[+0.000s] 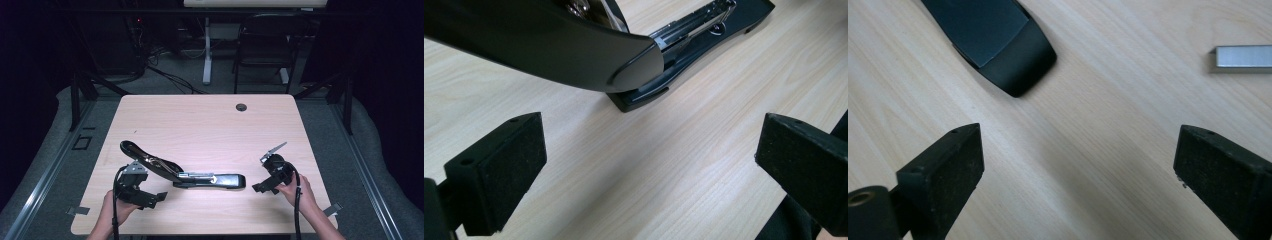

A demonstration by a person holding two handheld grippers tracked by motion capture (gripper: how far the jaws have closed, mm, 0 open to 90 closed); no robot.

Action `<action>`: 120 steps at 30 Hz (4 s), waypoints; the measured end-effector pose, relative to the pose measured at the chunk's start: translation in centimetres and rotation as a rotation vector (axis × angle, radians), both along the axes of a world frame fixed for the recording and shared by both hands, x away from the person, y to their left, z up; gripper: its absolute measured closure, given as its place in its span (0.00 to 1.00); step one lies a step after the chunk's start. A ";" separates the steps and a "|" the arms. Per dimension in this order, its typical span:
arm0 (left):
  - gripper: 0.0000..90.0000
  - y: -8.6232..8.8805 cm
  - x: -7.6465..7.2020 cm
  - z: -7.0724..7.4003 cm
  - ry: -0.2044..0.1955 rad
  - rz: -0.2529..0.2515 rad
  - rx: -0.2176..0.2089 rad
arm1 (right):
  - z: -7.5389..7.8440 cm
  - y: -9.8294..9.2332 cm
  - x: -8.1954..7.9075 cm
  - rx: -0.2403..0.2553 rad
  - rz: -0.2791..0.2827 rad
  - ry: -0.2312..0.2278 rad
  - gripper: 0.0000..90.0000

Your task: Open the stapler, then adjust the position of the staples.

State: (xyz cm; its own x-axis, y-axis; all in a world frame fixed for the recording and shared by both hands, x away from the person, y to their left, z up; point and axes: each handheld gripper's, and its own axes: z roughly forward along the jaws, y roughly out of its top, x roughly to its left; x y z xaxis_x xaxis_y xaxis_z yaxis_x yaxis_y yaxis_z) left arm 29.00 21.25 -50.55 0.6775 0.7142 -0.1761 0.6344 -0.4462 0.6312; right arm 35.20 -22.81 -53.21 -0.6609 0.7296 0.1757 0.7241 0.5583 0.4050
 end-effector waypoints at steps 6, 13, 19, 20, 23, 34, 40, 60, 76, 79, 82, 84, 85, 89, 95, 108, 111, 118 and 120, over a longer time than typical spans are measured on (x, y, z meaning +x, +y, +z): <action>0.00 0.1 -0.2 0.2 -0.016 0.010 0.003 | 0.4 -1.2 0.5 -0.024 -0.033 0.006 0.05; 0.00 0.5 0.1 0.0 -0.003 0.032 0.008 | 0.6 -1.8 1.0 -0.027 -0.065 0.006 0.05; 0.00 0.6 0.3 -0.1 0.004 0.043 0.003 | 0.6 -2.0 1.6 -0.028 -0.079 0.014 0.05; 0.00 0.6 0.3 -0.1 0.005 0.043 0.002 | 0.7 -2.1 1.8 -0.048 -0.067 0.010 0.05; 0.00 0.6 0.3 -0.1 0.004 0.035 -0.004 | 0.7 -2.1 2.2 -0.030 -0.087 -0.003 0.05; 0.00 0.6 0.4 -0.2 0.006 0.030 -0.002 | 1.3 -2.3 4.7 -0.040 -0.092 -0.062 0.16; 0.00 0.6 0.5 -0.3 0.012 0.028 0.004 | 1.2 -2.1 6.2 -0.077 -0.097 -0.089 0.30; 0.00 0.5 0.6 -0.4 0.017 0.026 0.017 | -0.5 -1.5 8.5 -0.135 -0.081 -0.077 0.52; 0.00 0.4 0.7 -0.5 0.027 0.020 0.022 | -1.3 -1.6 8.7 -0.124 -0.086 -0.051 0.60; 0.00 0.4 0.6 -0.5 0.025 0.019 0.023 | -1.5 -1.6 8.7 -0.124 -0.085 -0.049 0.63; 0.00 0.5 0.6 -0.5 0.024 0.018 0.022 | -1.6 -1.6 8.7 -0.130 -0.086 -0.044 0.63; 0.00 0.5 0.6 -0.5 0.024 0.017 0.023 | -1.7 -1.5 8.6 -0.108 -0.100 -0.047 0.63; 0.00 0.5 0.6 -0.5 0.025 0.018 0.022 | -1.6 -1.5 8.6 -0.116 -0.100 -0.049 0.63; 0.00 0.6 0.6 -0.4 0.023 0.016 0.022 | -1.5 -1.5 8.5 -0.118 -0.098 -0.052 0.63; 0.00 0.9 0.6 -0.2 0.016 0.020 0.016 | -0.6 -1.4 8.0 -0.101 -0.109 -0.058 0.63; 0.00 1.0 0.7 -0.2 0.016 0.034 0.010 | 1.6 -0.8 4.9 -0.110 -0.119 -0.047 0.63; 0.00 1.0 0.7 -0.2 0.017 0.035 0.010 | 1.9 -0.9 4.3 -0.112 -0.119 -0.042 0.63; 0.00 1.1 0.7 -0.3 0.018 0.034 0.015 | 1.8 -0.7 3.2 -0.119 -0.130 -0.006 0.63; 0.00 1.1 0.7 -0.3 0.018 0.034 0.013 | 1.5 -0.5 2.8 -0.121 -0.146 0.007 0.63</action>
